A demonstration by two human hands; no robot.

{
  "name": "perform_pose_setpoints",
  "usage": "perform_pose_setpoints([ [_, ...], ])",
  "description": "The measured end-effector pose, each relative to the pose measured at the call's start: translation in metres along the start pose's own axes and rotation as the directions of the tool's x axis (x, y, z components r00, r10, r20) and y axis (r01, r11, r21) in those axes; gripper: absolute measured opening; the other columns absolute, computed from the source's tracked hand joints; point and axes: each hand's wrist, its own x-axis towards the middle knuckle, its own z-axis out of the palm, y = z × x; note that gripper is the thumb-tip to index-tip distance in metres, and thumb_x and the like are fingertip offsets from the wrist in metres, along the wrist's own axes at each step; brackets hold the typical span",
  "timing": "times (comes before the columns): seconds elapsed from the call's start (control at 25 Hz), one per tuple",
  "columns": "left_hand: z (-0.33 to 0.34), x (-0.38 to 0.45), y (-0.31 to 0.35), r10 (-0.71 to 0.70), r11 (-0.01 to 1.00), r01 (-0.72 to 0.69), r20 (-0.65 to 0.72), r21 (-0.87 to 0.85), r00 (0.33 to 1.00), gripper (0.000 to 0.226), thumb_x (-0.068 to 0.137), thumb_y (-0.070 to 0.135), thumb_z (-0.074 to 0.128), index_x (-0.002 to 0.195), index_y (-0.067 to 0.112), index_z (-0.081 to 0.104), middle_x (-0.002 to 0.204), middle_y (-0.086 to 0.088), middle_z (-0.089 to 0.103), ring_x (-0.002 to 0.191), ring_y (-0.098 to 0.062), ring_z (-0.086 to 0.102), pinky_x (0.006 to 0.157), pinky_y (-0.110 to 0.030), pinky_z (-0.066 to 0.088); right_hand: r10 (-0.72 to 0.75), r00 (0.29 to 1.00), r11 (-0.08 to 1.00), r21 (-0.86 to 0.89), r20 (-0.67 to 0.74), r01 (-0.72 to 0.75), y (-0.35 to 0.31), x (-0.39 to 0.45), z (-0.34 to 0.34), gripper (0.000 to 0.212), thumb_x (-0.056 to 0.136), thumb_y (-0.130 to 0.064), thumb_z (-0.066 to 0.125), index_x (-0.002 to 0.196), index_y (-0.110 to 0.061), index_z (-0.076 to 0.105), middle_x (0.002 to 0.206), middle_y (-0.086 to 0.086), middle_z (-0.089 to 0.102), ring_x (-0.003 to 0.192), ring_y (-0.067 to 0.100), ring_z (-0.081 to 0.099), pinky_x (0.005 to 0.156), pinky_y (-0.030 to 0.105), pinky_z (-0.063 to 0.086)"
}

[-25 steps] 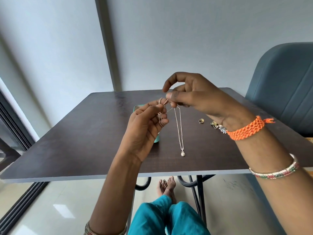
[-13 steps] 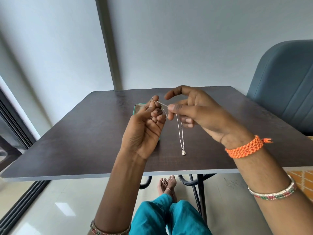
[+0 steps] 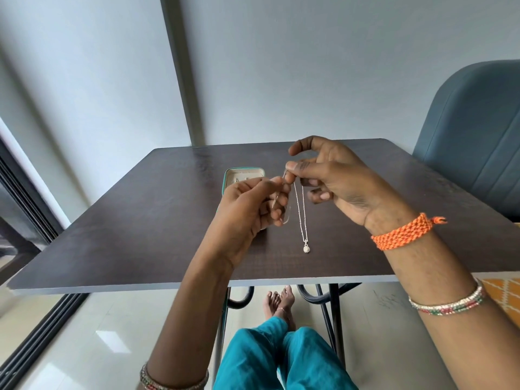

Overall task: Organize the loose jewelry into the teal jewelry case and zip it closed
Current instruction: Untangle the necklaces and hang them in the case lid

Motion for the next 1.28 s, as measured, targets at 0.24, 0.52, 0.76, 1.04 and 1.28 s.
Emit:
perform_pose_setpoints([
  [0.24, -0.005, 0.000, -0.008, -0.024, 0.972, 0.020, -0.015, -0.232, 1.000, 0.013, 0.083, 0.014, 0.055, 0.083, 0.004, 0.063, 0.062, 0.003, 0.051, 0.042, -0.001, 0.034, 0.042, -0.011, 0.027, -0.032, 0.998, 0.988, -0.153, -0.046, 0.024, 0.007, 0.000, -0.002, 0.010, 0.086, -0.006, 0.064, 0.088, -0.015, 0.061, 0.069, 0.004, 0.064, 0.051, 0.003, 0.041, 0.039, 0.016, 0.032],
  [0.52, -0.005, 0.005, -0.010, -0.032, 0.968, 0.013, -0.071, -0.252, 0.997, 0.018, 0.093, 0.011, 0.049, 0.080, 0.007, 0.061, 0.059, 0.005, 0.052, 0.039, 0.000, 0.034, 0.039, -0.009, 0.025, 0.014, 0.998, 0.985, -0.174, -0.055, -0.024, 0.015, -0.005, 0.002, 0.011, 0.092, -0.017, 0.060, 0.097, -0.011, 0.068, 0.072, -0.003, 0.067, 0.060, 0.005, 0.046, 0.044, 0.017, 0.039],
  [0.76, -0.009, 0.007, -0.012, 0.049, 0.996, -0.059, -0.146, -0.067, 0.988, 0.014, 0.091, 0.015, 0.056, 0.088, 0.004, 0.064, 0.061, 0.002, 0.057, 0.047, -0.004, 0.046, 0.048, -0.012, 0.044, 0.050, 0.998, 0.980, -0.194, -0.025, -0.054, 0.024, -0.002, 0.007, 0.020, 0.085, -0.027, 0.067, 0.095, -0.010, 0.072, 0.079, -0.004, 0.068, 0.068, 0.002, 0.055, 0.062, 0.023, 0.047],
  [1.04, -0.015, 0.007, -0.010, 0.005, 0.999, -0.008, -0.082, -0.038, 0.997, 0.016, 0.093, 0.017, 0.054, 0.101, 0.005, 0.060, 0.075, -0.004, 0.055, 0.058, -0.009, 0.046, 0.048, -0.013, 0.045, 0.087, 0.990, 0.994, -0.078, 0.111, -0.079, 0.027, 0.001, 0.005, 0.017, 0.073, -0.029, 0.069, 0.082, -0.015, 0.071, 0.069, -0.008, 0.066, 0.067, 0.003, 0.055, 0.062, 0.020, 0.046],
  [1.28, -0.025, 0.015, -0.025, -0.043, 0.991, 0.026, -0.134, -0.129, 0.990, 0.018, 0.097, 0.012, 0.046, 0.094, -0.001, 0.057, 0.084, -0.011, 0.047, 0.070, -0.011, 0.048, 0.063, -0.016, 0.053, -0.088, 0.996, 0.956, -0.278, 0.031, 0.093, 0.030, 0.021, 0.009, 0.006, 0.084, -0.009, 0.068, 0.078, -0.010, 0.069, 0.069, -0.003, 0.063, 0.063, 0.000, 0.053, 0.062, 0.015, 0.046],
])
